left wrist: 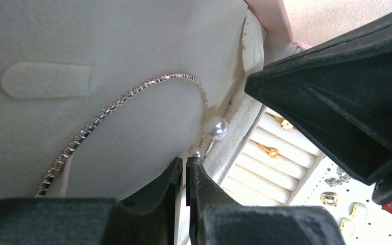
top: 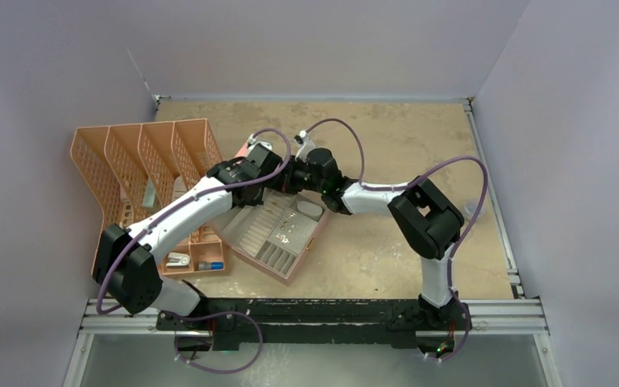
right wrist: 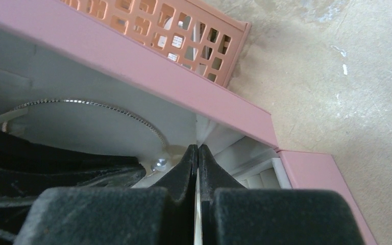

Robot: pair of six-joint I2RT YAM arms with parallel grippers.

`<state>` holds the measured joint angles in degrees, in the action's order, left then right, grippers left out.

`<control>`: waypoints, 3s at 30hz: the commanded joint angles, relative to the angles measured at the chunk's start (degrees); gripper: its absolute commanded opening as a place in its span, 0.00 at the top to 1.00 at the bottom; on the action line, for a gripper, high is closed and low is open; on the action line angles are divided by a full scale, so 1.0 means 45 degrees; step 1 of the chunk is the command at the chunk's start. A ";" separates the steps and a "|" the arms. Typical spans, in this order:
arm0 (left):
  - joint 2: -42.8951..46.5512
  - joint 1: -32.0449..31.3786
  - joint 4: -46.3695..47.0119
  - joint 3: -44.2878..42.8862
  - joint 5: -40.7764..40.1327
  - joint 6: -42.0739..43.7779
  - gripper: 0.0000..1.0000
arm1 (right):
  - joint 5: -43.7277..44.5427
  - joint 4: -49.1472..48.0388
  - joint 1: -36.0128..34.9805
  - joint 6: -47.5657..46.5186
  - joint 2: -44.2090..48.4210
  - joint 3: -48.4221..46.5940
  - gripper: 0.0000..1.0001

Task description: Organize the mixed jewelry

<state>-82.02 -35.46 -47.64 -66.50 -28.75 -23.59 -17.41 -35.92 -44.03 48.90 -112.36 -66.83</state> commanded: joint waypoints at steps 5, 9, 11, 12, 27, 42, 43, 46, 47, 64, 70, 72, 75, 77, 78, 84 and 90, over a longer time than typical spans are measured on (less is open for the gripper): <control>0.0004 0.0129 0.0196 -0.0006 -0.0387 -0.0265 0.93 | -0.3116 -0.3724 -0.0236 0.1134 0.1401 0.0334 1.00; -0.0033 0.0144 0.0157 -0.0017 -0.0407 -0.0300 0.93 | -0.3205 -0.4016 -0.0176 0.1238 0.1374 0.0437 1.00; -0.0035 0.0134 0.0128 -0.0055 -0.0430 -0.0318 0.93 | -0.2928 -0.3892 -0.0157 0.1324 0.1390 0.0489 1.00; -0.0026 0.0130 0.0092 -0.0079 -0.0471 -0.0349 0.93 | -0.2560 -0.3563 -0.0150 0.1333 0.1454 0.0504 1.00; 0.0219 0.0211 -0.0556 -0.0310 -0.0773 -0.1392 0.93 | 0.1659 0.1074 -0.0221 0.0881 0.1318 -0.0568 0.75; 0.1993 0.0554 -0.0156 0.0222 0.0201 -0.1706 0.96 | 0.1869 0.1802 -0.0723 0.0947 0.0317 -0.1985 0.65; 0.2044 0.0556 -0.0156 0.0226 0.0199 -0.1727 0.96 | 0.1849 0.1800 -0.0762 0.0948 0.0263 -0.2061 0.65; 0.2103 0.0566 -0.0195 0.0171 0.0255 -0.1766 0.96 | 0.1885 0.1858 -0.0892 0.0967 0.0104 -0.2278 0.65; 0.2112 0.0572 -0.0205 0.0152 0.0281 -0.1795 0.96 | 0.1878 0.1902 -0.0913 0.0997 0.0046 -0.2374 0.65; 0.2152 0.0558 -0.0451 -0.0085 0.0008 -0.1979 0.96 | 0.3458 0.4097 -0.1259 0.1342 -0.0911 -0.3807 0.70; 0.2132 0.0573 -0.0511 -0.0105 -0.0092 -0.2000 0.96 | 0.3146 0.4390 -0.1326 0.1145 -0.1224 -0.4305 0.70; 0.2131 0.0572 -0.0508 -0.0105 -0.0131 -0.2004 0.95 | 0.3044 0.4790 -0.1375 0.1026 -0.1342 -0.4593 0.70; 0.2070 0.0563 -0.0508 -0.0086 -0.0116 -0.2048 0.95 | 0.2839 0.5695 -0.1462 0.0777 -0.1529 -0.5129 0.70; 0.1984 0.0564 -0.0513 -0.0052 -0.0066 -0.2140 0.94 | 0.2760 0.5938 -0.1484 0.0619 -0.1486 -0.5153 0.77; 0.1941 0.0560 -0.0518 -0.0033 -0.0030 -0.2210 0.94 | 0.2754 0.5950 -0.1485 0.0568 -0.1405 -0.5055 0.82; 0.1494 0.0561 -0.0501 0.0011 -0.0013 -0.2869 0.88 | 0.2705 0.5331 -0.1485 0.0251 -0.0633 -0.3961 1.00; 0.1002 0.0561 -0.0679 0.0012 -0.0503 -0.3289 0.87 | 0.1899 0.3593 -0.1480 0.0329 0.0471 -0.2163 1.00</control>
<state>-75.55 -33.41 -50.22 -65.76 -29.21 -35.40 -4.16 -16.08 -49.98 51.27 -116.33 -81.84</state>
